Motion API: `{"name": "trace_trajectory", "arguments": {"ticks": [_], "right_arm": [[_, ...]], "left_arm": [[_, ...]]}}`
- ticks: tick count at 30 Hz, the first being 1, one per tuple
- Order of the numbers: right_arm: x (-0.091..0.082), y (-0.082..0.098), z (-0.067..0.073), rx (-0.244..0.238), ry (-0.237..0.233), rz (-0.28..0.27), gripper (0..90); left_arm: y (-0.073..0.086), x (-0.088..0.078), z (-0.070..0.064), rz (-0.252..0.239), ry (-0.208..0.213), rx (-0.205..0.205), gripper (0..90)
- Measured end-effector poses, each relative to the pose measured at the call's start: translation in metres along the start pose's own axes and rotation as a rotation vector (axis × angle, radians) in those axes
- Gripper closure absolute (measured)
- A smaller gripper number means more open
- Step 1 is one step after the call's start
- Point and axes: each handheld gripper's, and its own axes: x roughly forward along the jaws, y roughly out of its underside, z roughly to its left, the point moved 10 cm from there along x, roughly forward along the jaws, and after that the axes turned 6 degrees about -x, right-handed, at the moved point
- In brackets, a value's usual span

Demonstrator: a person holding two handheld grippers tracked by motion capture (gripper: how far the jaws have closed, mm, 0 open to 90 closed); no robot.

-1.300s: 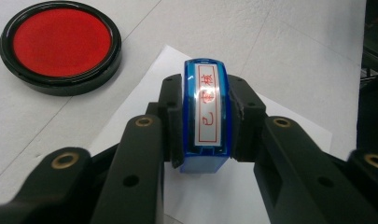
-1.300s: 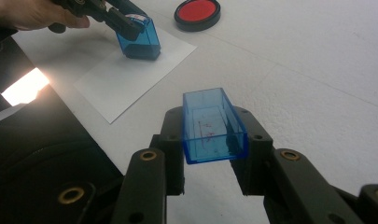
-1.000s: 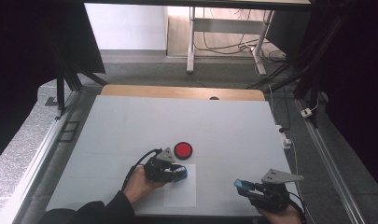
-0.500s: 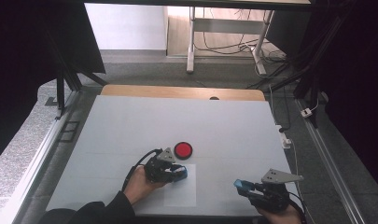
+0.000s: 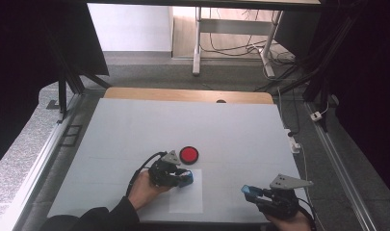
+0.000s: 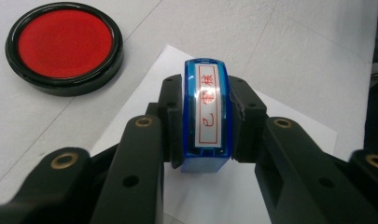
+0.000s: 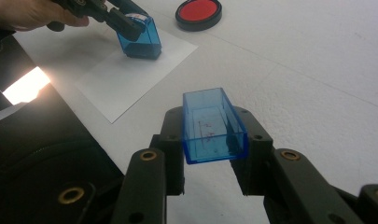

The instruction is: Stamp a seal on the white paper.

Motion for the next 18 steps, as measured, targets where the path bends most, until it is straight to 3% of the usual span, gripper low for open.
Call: {"name": "trace_trajectory", "arguments": {"ticks": [9,18], "right_arm": [[0.000,0.000,0.000,-0.002,0.000,-0.001,67.8],[0.000,0.000,0.000,-0.004,0.001,-0.001,67.7]], "left_arm": [[-0.004,-0.005,-0.001,-0.019,0.004,-0.006,69.8],[-0.009,-0.013,-0.007,-0.024,0.028,0.027,69.8]]}}
